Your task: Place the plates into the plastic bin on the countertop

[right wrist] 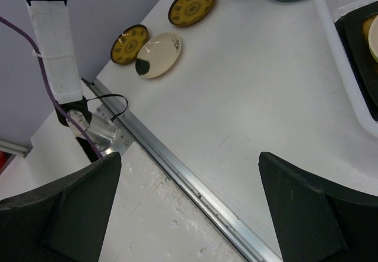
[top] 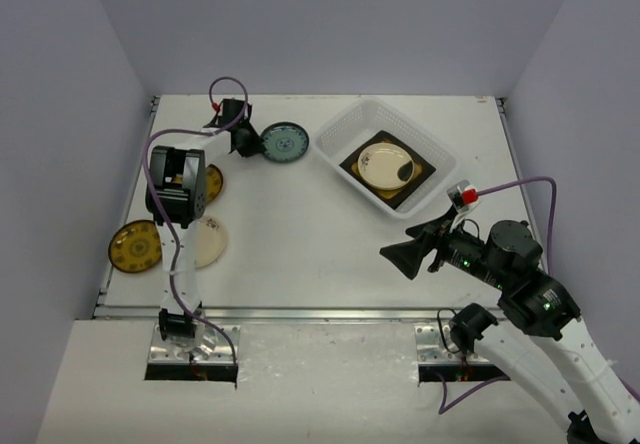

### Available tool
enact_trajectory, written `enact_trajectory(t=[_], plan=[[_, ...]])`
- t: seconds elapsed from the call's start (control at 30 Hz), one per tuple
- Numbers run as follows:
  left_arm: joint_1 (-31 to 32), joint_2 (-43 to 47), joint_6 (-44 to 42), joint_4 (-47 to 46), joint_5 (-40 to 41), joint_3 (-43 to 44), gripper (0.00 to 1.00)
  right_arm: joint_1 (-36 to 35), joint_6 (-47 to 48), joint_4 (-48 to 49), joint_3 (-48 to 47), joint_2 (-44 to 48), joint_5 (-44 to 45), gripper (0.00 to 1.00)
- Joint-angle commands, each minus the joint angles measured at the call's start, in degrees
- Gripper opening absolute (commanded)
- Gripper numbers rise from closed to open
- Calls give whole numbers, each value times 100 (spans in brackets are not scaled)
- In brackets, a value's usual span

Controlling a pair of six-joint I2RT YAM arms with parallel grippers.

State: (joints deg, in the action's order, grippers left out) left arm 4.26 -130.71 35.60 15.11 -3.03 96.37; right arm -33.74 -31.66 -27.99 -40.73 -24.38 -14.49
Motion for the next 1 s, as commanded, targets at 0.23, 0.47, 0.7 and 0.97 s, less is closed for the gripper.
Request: enact_trajectory(t=[0.23, 0.47, 0.7, 0.97], plan=[[-66, 4013, 510, -1688, 1321, -2898, 0, -1, 125, -83, -111, 222, 451, 99], [48, 4607, 729, -2310, -619, -2819, 0, -1, -170, -324, -140, 399, 1632, 99], [1416, 2801, 401, -1839, -1123, -1056, 0, 3, -446, -282, 26, 595, 1823, 99], [2125, 1274, 348, -1618, -1335, -7, 0, -1, -499, -610, -23, 1048, 2263, 99]])
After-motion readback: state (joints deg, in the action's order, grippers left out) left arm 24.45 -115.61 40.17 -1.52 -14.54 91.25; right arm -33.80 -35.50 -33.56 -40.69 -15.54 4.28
